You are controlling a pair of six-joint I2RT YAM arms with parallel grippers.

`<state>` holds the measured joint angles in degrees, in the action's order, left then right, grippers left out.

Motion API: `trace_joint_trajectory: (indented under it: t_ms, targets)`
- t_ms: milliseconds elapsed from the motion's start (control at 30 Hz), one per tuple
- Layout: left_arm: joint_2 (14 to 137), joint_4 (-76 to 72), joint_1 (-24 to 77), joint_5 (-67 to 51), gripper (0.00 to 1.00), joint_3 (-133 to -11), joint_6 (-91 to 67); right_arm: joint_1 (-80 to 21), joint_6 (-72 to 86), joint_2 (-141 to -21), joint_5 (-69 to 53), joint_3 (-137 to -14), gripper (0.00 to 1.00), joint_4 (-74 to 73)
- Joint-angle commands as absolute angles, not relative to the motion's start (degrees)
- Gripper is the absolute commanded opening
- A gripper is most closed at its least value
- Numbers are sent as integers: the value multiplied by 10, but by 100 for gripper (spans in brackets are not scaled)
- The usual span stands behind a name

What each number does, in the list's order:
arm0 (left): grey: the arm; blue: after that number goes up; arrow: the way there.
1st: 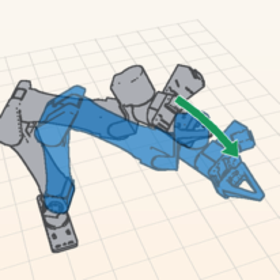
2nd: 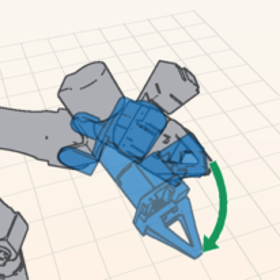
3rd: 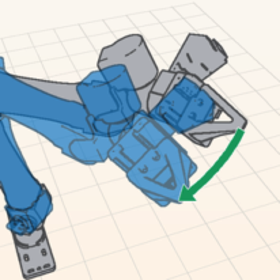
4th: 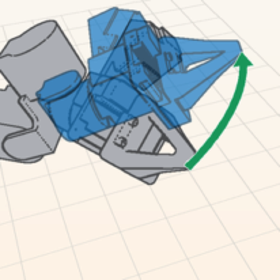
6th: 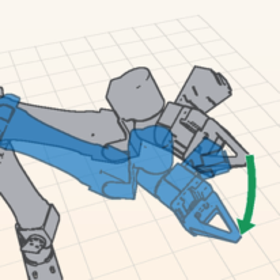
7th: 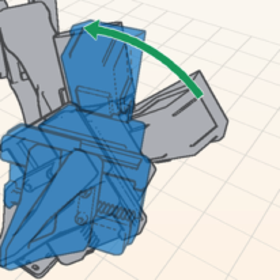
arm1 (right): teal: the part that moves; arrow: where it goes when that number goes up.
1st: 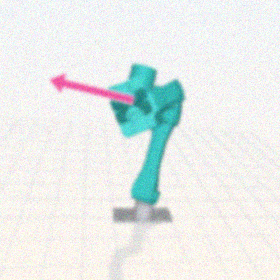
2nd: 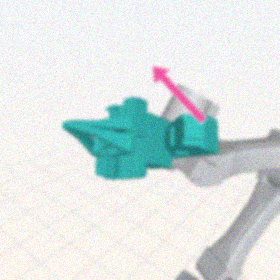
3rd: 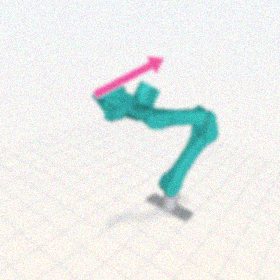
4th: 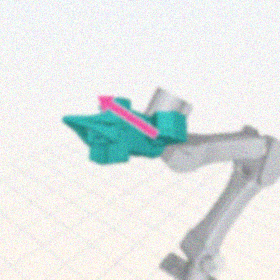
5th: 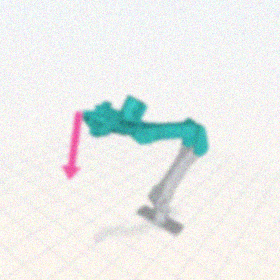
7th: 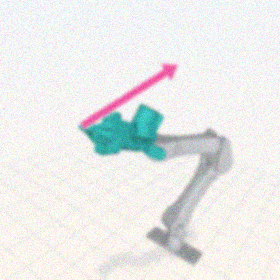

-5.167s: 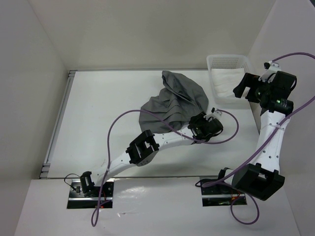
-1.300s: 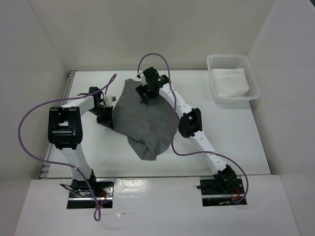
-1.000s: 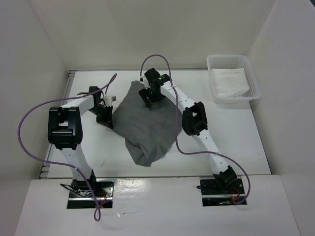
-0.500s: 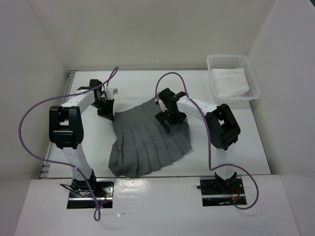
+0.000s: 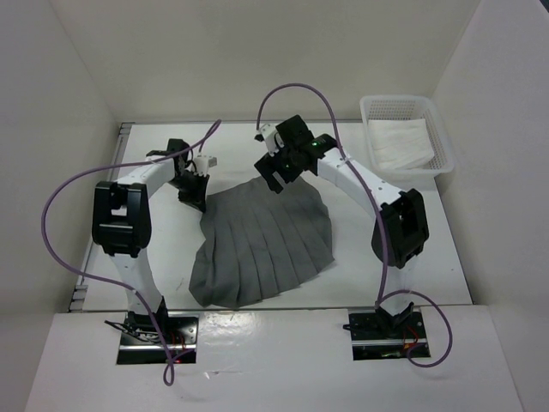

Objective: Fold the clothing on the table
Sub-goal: Flatten the skirt out

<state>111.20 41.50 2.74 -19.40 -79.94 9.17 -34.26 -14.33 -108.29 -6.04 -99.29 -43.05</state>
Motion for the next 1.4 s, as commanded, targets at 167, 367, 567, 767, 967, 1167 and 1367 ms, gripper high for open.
trace_joint_trajectory:
  t_ms: [167, 367, 567, 767, 967, 1167, 1367]
  targets:
    - [1075, 396, 27, -173, 54, -778, 100, -327, -145, -1192, -93, -1070, 94, -347]
    - [976, 359, 3, -160, 76, -741, 72, -327, -140, -1173, -126, -1058, 93, -347]
    - [998, 334, 3, -207, 77, -712, 61, -316, -135, -1173, -120, -1059, 93, -341]
    - [1060, 327, -10, -272, 76, -706, 55, -310, -134, -1168, -126, -1053, 93, -346]
    - [1088, 299, -35, -283, 74, -711, 27, -305, -140, -1145, -126, -1030, 93, -341]
    - [1130, 293, -40, -308, 69, -722, 22, -305, -140, -1145, -120, -1030, 93, -341]
    - [1149, 287, -40, -333, 59, -728, 27, -305, -140, -1159, -109, -1030, 93, -336]
